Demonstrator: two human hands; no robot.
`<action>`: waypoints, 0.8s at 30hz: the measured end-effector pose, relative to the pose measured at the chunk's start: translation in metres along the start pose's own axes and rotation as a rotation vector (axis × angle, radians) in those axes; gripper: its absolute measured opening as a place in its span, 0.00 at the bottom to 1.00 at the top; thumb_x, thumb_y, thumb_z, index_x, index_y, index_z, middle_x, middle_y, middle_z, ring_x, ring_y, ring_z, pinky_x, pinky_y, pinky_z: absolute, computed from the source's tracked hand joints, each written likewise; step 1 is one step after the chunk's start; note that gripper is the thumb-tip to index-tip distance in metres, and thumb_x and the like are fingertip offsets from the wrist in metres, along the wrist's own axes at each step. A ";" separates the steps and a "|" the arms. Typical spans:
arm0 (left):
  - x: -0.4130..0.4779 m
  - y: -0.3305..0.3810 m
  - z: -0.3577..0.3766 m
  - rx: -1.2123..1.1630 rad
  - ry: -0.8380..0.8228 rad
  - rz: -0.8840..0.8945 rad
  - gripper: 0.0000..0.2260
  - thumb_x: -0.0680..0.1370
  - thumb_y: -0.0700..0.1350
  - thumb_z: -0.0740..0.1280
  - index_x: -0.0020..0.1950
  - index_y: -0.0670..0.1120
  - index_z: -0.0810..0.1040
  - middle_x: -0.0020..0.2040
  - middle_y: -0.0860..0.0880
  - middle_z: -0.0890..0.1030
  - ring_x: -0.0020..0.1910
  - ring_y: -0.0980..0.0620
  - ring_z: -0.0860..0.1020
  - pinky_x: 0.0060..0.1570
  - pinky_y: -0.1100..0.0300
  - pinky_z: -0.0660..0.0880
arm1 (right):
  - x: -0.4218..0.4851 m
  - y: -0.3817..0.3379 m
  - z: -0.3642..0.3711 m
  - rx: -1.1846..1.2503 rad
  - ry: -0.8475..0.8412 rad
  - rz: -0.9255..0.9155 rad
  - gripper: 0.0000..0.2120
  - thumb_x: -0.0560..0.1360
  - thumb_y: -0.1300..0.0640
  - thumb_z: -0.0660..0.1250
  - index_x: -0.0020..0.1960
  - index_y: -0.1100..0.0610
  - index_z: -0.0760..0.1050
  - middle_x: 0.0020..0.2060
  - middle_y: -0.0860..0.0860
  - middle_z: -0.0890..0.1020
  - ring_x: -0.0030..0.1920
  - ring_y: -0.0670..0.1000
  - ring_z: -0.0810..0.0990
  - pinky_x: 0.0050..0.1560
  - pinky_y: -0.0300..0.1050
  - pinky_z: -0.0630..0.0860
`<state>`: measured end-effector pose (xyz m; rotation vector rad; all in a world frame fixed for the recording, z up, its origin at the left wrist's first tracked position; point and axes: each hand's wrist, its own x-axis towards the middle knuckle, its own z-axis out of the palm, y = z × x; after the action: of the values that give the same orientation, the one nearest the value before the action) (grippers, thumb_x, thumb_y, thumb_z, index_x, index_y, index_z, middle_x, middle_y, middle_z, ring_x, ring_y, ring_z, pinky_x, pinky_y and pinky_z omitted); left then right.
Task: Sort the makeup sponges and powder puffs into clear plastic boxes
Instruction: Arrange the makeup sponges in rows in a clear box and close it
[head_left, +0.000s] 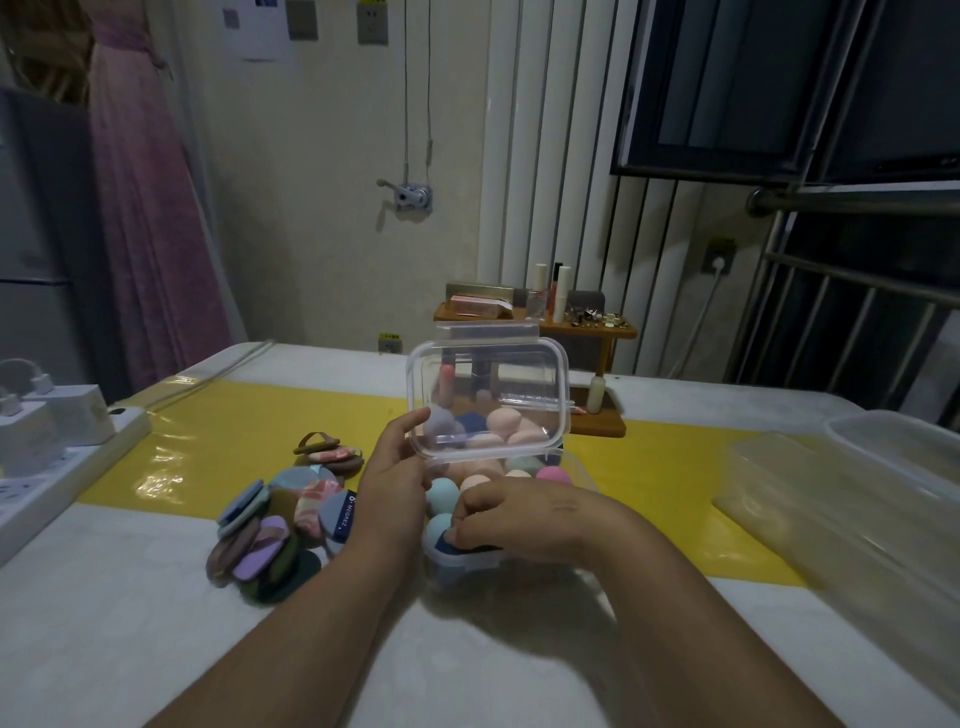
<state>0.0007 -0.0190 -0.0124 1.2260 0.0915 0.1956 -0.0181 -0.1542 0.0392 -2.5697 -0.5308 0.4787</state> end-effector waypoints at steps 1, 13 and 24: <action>0.000 -0.001 0.000 -0.001 -0.001 -0.002 0.23 0.79 0.33 0.56 0.55 0.60 0.79 0.57 0.47 0.81 0.52 0.44 0.82 0.45 0.50 0.83 | 0.000 0.000 0.000 -0.007 0.005 0.004 0.14 0.80 0.46 0.61 0.61 0.50 0.78 0.53 0.47 0.74 0.50 0.47 0.72 0.47 0.39 0.70; -0.002 0.003 0.002 0.028 0.008 0.003 0.22 0.80 0.33 0.56 0.58 0.58 0.78 0.57 0.47 0.80 0.49 0.46 0.82 0.36 0.58 0.81 | 0.016 0.002 0.010 0.020 0.122 0.043 0.03 0.76 0.53 0.71 0.49 0.45 0.80 0.48 0.45 0.76 0.46 0.46 0.74 0.45 0.37 0.69; -0.004 0.004 0.003 0.021 0.010 0.003 0.21 0.79 0.33 0.57 0.57 0.57 0.78 0.56 0.46 0.81 0.49 0.45 0.82 0.37 0.56 0.82 | 0.011 0.006 0.010 0.075 0.131 0.011 0.09 0.75 0.46 0.70 0.50 0.50 0.82 0.37 0.42 0.78 0.38 0.42 0.74 0.34 0.34 0.67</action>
<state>-0.0026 -0.0212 -0.0079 1.2461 0.1004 0.2042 -0.0108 -0.1506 0.0247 -2.5125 -0.4447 0.3243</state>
